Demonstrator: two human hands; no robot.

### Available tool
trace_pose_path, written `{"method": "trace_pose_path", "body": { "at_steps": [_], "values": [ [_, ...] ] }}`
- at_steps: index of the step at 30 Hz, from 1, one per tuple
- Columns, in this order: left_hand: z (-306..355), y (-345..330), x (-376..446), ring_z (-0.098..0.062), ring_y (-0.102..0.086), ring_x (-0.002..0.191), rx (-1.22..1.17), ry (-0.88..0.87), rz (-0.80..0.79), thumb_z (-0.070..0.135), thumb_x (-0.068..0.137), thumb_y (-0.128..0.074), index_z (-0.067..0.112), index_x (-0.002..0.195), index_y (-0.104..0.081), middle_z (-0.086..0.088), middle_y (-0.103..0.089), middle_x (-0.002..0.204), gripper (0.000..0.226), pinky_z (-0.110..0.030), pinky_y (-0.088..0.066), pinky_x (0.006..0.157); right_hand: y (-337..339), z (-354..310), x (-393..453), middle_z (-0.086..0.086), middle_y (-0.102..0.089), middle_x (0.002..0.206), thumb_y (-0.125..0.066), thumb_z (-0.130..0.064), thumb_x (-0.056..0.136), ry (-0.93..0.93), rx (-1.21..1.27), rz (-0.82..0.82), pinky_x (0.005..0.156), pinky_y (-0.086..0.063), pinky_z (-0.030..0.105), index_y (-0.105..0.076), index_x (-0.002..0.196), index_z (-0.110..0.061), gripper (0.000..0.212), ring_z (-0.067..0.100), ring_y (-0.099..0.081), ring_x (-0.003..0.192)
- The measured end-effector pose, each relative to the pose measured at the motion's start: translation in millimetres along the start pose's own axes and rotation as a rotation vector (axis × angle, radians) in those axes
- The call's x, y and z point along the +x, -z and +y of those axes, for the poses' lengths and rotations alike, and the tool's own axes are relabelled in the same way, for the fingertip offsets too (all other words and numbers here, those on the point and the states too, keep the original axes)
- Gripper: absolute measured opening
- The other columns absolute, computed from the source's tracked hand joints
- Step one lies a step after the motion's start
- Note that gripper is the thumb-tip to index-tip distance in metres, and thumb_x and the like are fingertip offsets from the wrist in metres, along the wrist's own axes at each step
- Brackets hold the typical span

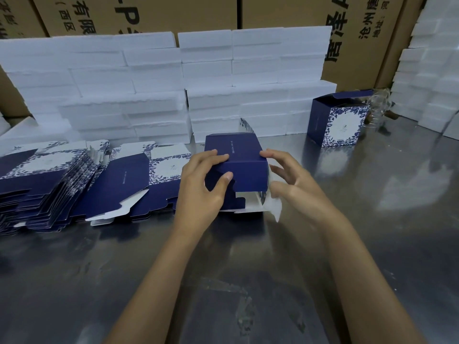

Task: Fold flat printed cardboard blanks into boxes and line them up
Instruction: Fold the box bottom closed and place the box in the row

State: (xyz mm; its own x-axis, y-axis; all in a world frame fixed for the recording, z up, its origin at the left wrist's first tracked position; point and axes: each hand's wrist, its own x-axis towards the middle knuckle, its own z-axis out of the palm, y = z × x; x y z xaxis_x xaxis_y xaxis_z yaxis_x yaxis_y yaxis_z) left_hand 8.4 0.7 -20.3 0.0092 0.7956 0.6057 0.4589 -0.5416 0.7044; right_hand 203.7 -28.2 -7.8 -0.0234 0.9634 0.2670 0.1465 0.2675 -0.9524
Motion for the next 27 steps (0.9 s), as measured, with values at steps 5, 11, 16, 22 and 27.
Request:
{"method": "trace_pose_path", "body": {
  "at_steps": [5,11,16,22,27],
  "values": [
    [11,-1,-1,-0.012,-0.053,0.122,-0.107,0.05,0.013,0.011,0.084,-0.078,0.023,0.105,-0.075,0.008,-0.06,0.118,0.025,-0.025,-0.042,0.098,-15,-4,1,-0.023,-0.037,0.157,-0.076,-0.013,0.089,0.093,-0.083,0.061,0.104,-0.039,0.017,-0.071,0.115,-0.035,0.035,-0.016,-0.037,0.136],
    [26,-1,-2,-0.009,-0.052,0.121,-0.186,0.102,-0.046,0.011,0.081,-0.081,0.029,0.096,-0.075,0.007,-0.057,0.117,0.025,-0.007,-0.035,0.081,-22,-3,2,-0.013,-0.048,0.152,-0.078,-0.005,0.086,0.163,-0.095,0.169,0.104,-0.026,0.0,-0.078,0.104,-0.021,0.024,-0.008,-0.036,0.142],
    [29,-5,-3,-0.012,-0.05,0.123,-0.224,0.127,-0.003,0.017,0.086,-0.078,0.037,0.089,-0.073,0.01,-0.056,0.114,0.021,-0.017,-0.036,0.081,-24,-2,5,-0.009,-0.055,0.148,-0.077,-0.002,0.086,0.141,-0.02,0.179,0.113,-0.033,0.015,-0.08,0.1,-0.015,0.019,-0.004,-0.045,0.138],
    [27,-3,-2,-0.006,-0.051,0.122,-0.246,0.132,-0.023,0.016,0.086,-0.078,0.038,0.09,-0.073,0.009,-0.057,0.115,0.023,-0.01,-0.037,0.079,-12,-2,3,-0.01,-0.05,0.153,-0.072,-0.003,0.091,0.13,0.003,0.091,0.115,-0.037,0.02,-0.077,0.108,-0.017,0.023,-0.003,-0.042,0.141],
    [23,-4,-3,-0.005,-0.054,0.119,-0.214,0.096,-0.019,0.01,0.087,-0.075,0.027,0.095,-0.075,0.004,-0.059,0.115,0.019,-0.006,-0.036,0.078,-15,-1,3,-0.009,-0.055,0.149,-0.075,-0.004,0.089,0.139,-0.024,0.157,0.102,-0.031,-0.001,-0.078,0.099,-0.026,0.025,-0.002,-0.045,0.139]
  ]
}}
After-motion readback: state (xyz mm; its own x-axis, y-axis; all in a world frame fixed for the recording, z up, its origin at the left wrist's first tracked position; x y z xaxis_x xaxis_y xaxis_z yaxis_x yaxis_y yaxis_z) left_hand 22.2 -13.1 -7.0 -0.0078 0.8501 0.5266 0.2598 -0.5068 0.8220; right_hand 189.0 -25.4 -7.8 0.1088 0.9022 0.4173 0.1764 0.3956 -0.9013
